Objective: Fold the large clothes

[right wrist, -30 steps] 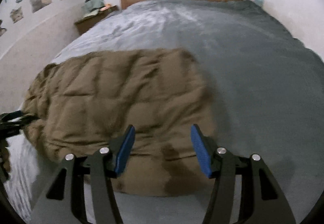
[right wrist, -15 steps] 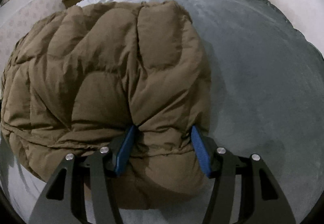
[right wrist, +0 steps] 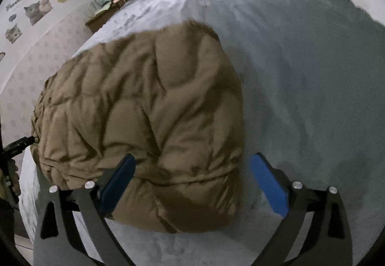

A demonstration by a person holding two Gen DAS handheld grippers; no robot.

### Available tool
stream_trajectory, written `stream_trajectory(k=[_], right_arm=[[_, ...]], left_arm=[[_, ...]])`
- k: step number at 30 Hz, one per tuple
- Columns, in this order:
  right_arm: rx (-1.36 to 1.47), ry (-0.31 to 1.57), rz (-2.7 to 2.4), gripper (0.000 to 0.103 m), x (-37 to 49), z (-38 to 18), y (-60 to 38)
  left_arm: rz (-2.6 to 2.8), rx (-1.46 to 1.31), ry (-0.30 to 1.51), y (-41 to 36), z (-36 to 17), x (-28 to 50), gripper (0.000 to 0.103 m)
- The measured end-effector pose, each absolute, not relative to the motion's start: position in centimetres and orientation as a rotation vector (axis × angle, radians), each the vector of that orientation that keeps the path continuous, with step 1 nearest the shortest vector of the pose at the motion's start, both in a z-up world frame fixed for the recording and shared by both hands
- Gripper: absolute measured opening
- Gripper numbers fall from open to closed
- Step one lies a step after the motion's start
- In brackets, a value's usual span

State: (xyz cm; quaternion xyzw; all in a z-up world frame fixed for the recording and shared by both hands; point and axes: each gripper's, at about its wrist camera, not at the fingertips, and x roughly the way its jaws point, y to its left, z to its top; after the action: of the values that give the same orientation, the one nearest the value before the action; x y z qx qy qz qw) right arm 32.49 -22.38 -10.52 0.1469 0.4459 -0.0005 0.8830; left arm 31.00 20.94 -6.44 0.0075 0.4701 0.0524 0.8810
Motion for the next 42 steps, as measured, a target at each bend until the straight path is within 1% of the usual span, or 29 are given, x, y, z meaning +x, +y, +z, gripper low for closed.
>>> stream_trajectory(k=[2, 4, 7, 12, 15, 17, 19, 22, 28, 33, 37, 42], right_arm=[[0.354, 0.937, 0.016, 0.098, 32.0, -11.9, -22.7], [0.409, 0.926, 0.028, 0.101, 31.8, -12.8, -23.3], [0.511, 0.946, 0.071, 0.101, 31.9, -14.6, -24.0], [0.556, 0.922, 0.181, 0.101, 33.0, -14.9, -23.0], [0.478, 0.941, 0.196, 0.101, 34.5, -14.8, -20.8], [0.468, 0.940, 0.194, 0.101, 35.3, -14.6, -20.1], [0.463, 0.939, 0.196, 0.100, 36.4, -14.2, -19.5], [0.409, 0.950, 0.183, 0.097, 37.7, -13.6, -18.3], [0.388, 0.964, 0.166, 0.097, 37.9, -13.2, -17.2], [0.384, 0.970, 0.162, 0.097, 37.0, -13.4, -17.4], [0.383, 0.973, 0.161, 0.097, 37.1, -13.7, -17.7], [0.386, 0.974, 0.162, 0.097, 37.0, -13.9, -18.0]], left_arm=[[0.119, 0.030, 0.989, 20.8, -6.2, 30.1, 0.100], [0.125, 0.038, 0.997, 19.7, -6.7, 30.1, 0.100], [0.118, 0.016, 1.005, 20.8, -7.0, 29.7, 0.100], [0.112, -0.006, 0.998, 21.8, -7.5, 29.3, 0.100], [0.099, 0.008, 0.999, 21.9, -7.8, 29.5, 0.100], [0.086, 0.001, 1.002, 24.5, -6.7, 29.9, 0.100], [0.064, -0.019, 1.008, 24.3, -7.2, 30.9, 0.100], [0.019, -0.058, 1.022, 25.2, -7.8, 31.6, 0.100], [-0.100, -0.224, 1.069, 27.6, -11.0, 33.4, 0.100], [-0.180, -0.296, 1.083, 28.7, -13.1, 34.0, 0.100], [-0.258, -0.310, 1.102, 27.7, -14.1, 34.4, 0.100], [-0.283, -0.190, 1.091, 23.7, -14.0, 34.7, 0.100]])
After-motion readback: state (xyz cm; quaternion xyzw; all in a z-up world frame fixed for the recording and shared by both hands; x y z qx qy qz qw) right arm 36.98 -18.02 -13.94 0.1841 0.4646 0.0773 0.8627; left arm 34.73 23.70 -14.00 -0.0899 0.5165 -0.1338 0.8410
